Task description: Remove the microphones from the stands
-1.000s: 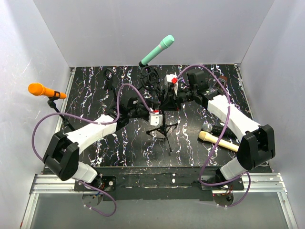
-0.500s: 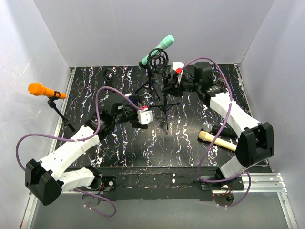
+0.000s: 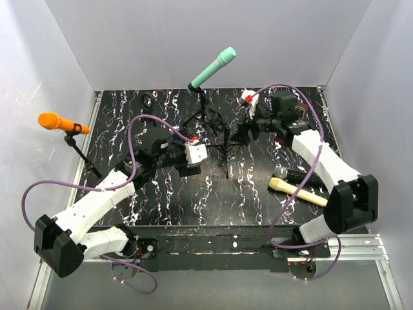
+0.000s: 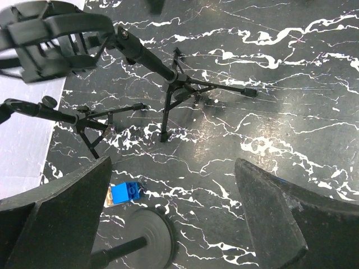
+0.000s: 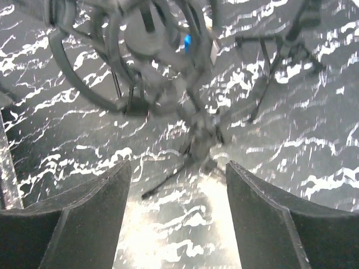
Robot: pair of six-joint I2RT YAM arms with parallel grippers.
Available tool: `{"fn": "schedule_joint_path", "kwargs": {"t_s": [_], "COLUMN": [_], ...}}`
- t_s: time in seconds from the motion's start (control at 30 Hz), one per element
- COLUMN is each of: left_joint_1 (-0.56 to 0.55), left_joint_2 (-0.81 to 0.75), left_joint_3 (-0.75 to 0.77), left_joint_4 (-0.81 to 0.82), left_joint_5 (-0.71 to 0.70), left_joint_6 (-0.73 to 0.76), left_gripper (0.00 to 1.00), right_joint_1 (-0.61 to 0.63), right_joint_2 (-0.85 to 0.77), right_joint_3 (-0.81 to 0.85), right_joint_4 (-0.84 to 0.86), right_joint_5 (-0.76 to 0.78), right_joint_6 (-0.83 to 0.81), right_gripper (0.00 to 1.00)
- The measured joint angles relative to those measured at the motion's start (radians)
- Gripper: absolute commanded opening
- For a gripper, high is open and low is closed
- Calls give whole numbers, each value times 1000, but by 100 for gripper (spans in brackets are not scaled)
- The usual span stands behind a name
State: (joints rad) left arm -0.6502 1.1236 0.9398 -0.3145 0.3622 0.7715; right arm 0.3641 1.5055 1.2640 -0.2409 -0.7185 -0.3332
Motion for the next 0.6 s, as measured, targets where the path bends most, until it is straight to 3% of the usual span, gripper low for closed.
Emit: {"fn": "schedule_joint_path", "kwargs": {"t_s": [0.3,0.47,0.6], "left_joint_1": [0,0,0], "left_joint_2": [-13,-13,-18], "left_joint_3": [-28,-29,-32], "left_joint_4": [1,-4,-75], "left_joint_5": [-2,14,50], "left_joint_6": [-79,-144,-48], "left_gripper": [98,98,98], "right_joint_1": [-80,-77,-75], "right_joint_2": [-185,-132,-23], "right_joint_3": [-105,-71,-21], "right_joint_4": [-171,-183,-127], "right_joint_5": [37,-3,-39], "right_joint_6": [-74,-97,-79], "right_gripper": [75,69,68]}}
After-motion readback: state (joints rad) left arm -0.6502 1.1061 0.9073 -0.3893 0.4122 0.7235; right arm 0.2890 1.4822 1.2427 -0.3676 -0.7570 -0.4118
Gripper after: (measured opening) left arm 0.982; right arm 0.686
